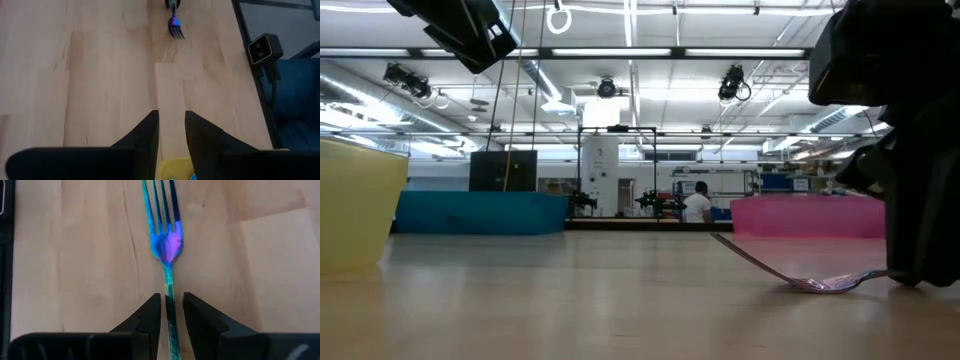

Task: Sort silverware by color (type)
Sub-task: Put the blue fork into the yellow bin

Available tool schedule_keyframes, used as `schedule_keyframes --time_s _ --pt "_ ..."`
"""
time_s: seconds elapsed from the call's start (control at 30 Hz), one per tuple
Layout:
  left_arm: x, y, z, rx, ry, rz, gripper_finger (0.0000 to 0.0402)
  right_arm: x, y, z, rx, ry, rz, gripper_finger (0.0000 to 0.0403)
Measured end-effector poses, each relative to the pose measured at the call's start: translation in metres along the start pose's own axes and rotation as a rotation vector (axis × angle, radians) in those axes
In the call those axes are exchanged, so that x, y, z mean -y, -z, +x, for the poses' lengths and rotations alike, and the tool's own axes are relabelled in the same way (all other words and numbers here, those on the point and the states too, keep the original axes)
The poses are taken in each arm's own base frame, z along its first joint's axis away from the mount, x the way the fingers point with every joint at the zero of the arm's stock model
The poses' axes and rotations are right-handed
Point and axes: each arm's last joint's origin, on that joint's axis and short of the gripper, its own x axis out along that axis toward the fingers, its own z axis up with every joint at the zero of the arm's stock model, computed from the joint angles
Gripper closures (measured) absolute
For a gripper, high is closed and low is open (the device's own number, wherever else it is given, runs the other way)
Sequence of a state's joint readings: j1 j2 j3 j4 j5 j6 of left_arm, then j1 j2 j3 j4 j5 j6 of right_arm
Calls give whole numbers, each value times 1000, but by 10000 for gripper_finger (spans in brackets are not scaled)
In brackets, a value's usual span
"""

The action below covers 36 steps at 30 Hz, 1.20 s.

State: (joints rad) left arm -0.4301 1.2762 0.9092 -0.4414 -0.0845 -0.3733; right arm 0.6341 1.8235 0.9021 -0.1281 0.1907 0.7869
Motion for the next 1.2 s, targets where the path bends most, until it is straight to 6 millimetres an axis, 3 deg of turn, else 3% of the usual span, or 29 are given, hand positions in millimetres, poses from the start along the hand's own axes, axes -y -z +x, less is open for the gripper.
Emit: schedule_keyframes --time_s 0.37,0.67,0.87,1.03,1.2 --pt "0 -2 0 17 6 -2 308 10 3 13 28 155 15 315" --pt "1 -2 0 21 7 1 308 26 -5 15 53 235 116 382" --pt "1 -2 0 23 8 1 308 33 -12 14 76 236 196 386" --pt "1 -2 0 24 7 -3 308 36 -24 2 135 209 170 387" --pt "0 -3 0 25 5 -10 308 33 -45 -31 295 197 159 387"
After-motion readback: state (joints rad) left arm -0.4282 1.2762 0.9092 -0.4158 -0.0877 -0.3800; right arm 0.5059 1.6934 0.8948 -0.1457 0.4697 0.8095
